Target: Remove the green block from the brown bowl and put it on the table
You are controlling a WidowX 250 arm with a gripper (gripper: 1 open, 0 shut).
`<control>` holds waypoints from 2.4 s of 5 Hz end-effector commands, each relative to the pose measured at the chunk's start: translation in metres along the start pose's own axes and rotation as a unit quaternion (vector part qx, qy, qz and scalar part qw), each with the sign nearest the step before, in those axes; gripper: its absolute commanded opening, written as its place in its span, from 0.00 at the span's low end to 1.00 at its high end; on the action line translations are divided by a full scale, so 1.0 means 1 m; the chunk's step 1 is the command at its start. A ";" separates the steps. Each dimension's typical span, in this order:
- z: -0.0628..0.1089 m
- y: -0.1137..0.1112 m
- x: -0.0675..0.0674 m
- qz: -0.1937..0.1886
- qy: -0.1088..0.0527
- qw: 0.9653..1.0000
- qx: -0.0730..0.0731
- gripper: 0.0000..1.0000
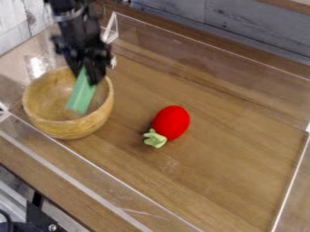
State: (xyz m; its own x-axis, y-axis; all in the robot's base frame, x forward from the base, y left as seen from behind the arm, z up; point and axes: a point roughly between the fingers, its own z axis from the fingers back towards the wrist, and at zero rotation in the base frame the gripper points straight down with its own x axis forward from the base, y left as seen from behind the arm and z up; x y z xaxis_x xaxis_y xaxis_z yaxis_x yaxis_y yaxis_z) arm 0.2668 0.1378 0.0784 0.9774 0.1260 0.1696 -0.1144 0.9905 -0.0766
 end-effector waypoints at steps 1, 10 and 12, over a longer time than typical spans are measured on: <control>0.028 -0.007 0.031 -0.015 -0.048 0.999 0.010 0.00; -0.047 -0.030 0.086 -0.144 -0.024 0.989 -0.020 0.00; -0.037 -0.030 0.093 -0.101 -0.009 0.995 -0.024 0.00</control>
State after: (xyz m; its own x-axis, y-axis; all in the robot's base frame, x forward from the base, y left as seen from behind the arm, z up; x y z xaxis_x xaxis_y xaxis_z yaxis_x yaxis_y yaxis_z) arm 0.3586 0.1124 0.0435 0.9855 -0.0698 0.1544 0.0879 0.9895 -0.1143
